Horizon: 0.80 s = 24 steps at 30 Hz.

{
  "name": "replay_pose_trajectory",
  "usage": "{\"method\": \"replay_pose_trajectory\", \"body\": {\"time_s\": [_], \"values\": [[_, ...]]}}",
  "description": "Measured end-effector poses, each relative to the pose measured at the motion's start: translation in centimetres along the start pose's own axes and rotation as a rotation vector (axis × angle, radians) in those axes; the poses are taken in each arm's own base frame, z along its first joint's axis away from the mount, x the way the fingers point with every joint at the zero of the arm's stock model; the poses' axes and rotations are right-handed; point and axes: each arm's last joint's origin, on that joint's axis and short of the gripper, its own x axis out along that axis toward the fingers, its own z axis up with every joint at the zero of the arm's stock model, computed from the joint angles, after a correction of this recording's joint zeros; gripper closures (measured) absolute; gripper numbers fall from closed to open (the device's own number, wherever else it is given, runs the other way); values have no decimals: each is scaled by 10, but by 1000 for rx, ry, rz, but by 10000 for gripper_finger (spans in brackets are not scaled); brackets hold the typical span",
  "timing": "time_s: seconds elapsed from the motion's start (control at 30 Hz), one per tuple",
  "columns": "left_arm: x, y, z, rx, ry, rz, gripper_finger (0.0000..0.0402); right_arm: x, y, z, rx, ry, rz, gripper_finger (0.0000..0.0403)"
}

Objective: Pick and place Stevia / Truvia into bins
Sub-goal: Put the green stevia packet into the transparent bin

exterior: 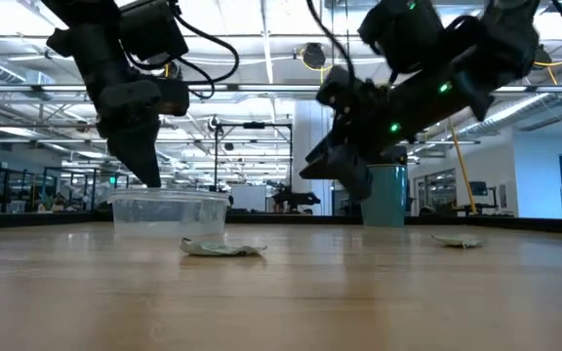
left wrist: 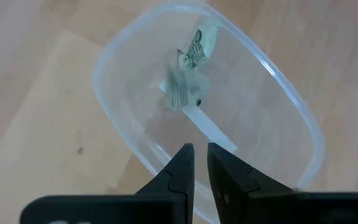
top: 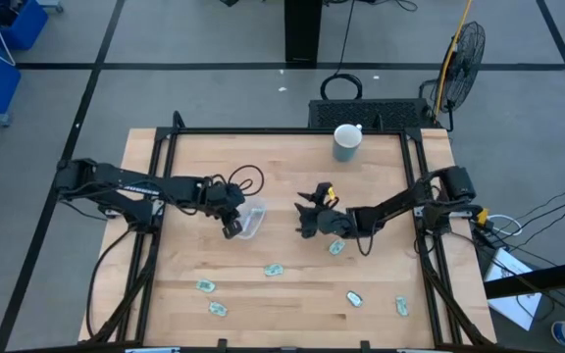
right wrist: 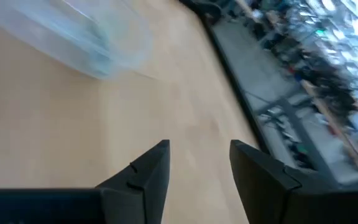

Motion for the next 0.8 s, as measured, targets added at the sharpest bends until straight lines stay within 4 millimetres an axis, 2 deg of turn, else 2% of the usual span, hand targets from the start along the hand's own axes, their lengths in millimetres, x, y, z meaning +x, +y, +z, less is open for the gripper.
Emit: {"method": "replay_pose_trajectory", "body": {"time_s": [0.17,0.3,0.37,0.5,0.67,0.8], "values": [[-6,0,5,7,-81,21,351,-42,-2,8,48,43,307,240],[-18,-2,12,36,-188,-3,351,-76,-15,8,223,159,536,240],[-27,-5,20,59,-300,-30,351,-88,-17,4,321,214,570,240],[-45,-8,33,115,-501,-58,351,-96,-4,-18,333,247,557,241],[-58,-11,44,169,-657,-64,350,-98,11,-53,328,339,535,241],[-58,-11,44,171,-657,-60,350,-97,12,-57,335,352,530,241]]}}
